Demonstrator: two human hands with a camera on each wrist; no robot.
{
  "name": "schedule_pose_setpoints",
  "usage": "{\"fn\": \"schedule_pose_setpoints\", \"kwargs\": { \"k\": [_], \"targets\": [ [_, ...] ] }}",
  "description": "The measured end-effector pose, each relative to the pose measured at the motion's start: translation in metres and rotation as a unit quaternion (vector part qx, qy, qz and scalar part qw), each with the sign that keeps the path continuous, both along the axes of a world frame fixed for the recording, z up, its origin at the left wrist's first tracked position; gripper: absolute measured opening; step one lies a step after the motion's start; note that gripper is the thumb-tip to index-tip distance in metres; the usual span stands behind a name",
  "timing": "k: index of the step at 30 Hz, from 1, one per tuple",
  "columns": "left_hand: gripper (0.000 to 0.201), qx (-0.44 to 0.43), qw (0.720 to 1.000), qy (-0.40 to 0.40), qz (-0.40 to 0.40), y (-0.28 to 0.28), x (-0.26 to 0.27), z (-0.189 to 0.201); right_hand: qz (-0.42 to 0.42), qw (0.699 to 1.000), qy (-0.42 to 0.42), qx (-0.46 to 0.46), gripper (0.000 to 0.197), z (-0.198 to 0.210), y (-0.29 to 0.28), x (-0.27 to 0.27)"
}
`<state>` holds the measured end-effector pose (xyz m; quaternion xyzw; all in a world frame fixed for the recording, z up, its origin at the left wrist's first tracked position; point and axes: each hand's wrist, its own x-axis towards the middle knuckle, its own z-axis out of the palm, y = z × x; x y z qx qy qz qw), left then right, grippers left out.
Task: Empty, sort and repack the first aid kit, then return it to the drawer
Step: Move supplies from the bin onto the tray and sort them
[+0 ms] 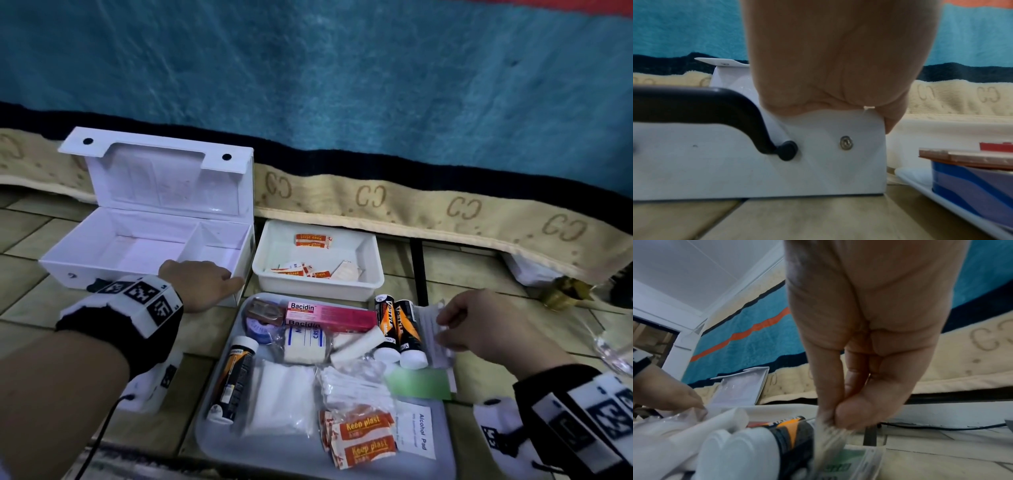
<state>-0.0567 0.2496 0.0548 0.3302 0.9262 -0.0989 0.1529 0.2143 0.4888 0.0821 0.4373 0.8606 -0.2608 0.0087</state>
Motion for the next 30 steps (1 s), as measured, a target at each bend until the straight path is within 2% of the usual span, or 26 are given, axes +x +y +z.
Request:
{"fn": "schedule_pose_setpoints", "kwargs": {
  "k": [4,8,13,15,17,21,25,30],
  "targets": [
    [0.048,-0.001,1.0,0.0,-0.003,0.0,0.0,0.001,-0.006,0.997,-0.034,-0.074,0.02,-0.007,0.002,0.004],
    [0.048,0.002,1.0,-0.004,-0.001,0.0,0.001,0.001,0.021,0.993,-0.054,-0.101,0.019,-0.014,-0.003,0.006],
    [0.047,-0.003,1.0,-0.003,-0.006,0.0,0.0,0.001,0.068,0.987,-0.119,-0.079,0.021,-0.007,-0.006,0.006],
    [0.047,-0.004,1.0,-0.004,-0.004,0.0,0.0,0.001,0.086,0.986,-0.136,-0.031,0.023,0.006,-0.003,0.001],
    [0.046,-0.003,1.0,-0.005,-0.001,0.0,0.0,0.001,0.1,0.987,-0.123,0.017,0.025,0.023,-0.002,-0.01],
    [0.047,-0.002,1.0,-0.008,0.004,0.0,0.001,0.003,0.146,0.984,-0.091,0.047,0.022,0.048,-0.009,-0.046],
    [0.046,-0.003,1.0,-0.015,0.007,0.0,0.002,0.004,0.244,0.953,-0.1,0.147,0.016,0.053,-0.024,-0.098],
    [0.048,-0.001,1.0,-0.014,0.001,-0.001,0.002,0.004,0.327,0.889,-0.202,0.249,0.028,0.028,-0.03,-0.163]
  ]
}}
